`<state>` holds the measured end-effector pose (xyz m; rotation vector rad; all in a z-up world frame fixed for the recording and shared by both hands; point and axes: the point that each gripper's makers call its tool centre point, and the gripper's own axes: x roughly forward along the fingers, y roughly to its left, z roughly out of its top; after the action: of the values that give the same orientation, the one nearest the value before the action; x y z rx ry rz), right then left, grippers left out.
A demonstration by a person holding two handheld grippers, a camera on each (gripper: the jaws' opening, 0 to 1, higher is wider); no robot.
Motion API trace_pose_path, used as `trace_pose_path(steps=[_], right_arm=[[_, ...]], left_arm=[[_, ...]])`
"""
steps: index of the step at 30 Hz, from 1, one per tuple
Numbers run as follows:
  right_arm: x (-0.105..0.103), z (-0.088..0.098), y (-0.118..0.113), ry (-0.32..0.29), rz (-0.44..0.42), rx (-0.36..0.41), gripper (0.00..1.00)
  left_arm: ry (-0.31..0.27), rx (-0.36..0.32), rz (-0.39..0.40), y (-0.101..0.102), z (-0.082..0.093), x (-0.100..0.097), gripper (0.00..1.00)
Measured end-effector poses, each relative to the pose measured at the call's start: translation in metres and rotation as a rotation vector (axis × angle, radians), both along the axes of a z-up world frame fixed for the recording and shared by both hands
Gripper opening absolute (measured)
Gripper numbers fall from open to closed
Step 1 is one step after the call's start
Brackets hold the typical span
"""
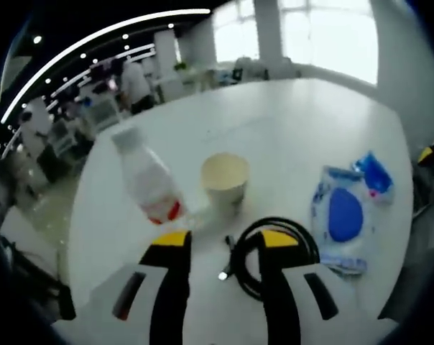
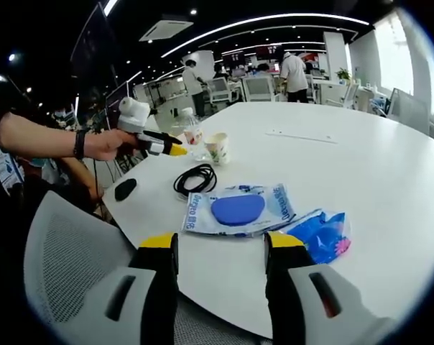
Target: Arrange the tabletop items into an orderly group along one side of the table until the central work area is clear of visible clutter.
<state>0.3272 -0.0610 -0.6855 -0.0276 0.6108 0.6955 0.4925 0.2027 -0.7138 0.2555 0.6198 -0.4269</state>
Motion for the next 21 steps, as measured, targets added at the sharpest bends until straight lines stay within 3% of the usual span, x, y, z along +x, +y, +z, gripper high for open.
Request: trace_pose_path(steps=[14, 21], right_arm=[[0.000, 0.001, -0.001, -0.003, 0.000, 0.004, 0.47], [-0.002, -0.003, 0.002, 0.008, 0.016, -0.012, 0.47]], left_arm=[[0.004, -0.002, 0.006, -0.002, -0.003, -0.013, 0.33], [0.008, -0.067, 0.061, -0.005, -0.006, -0.031, 0.33]])
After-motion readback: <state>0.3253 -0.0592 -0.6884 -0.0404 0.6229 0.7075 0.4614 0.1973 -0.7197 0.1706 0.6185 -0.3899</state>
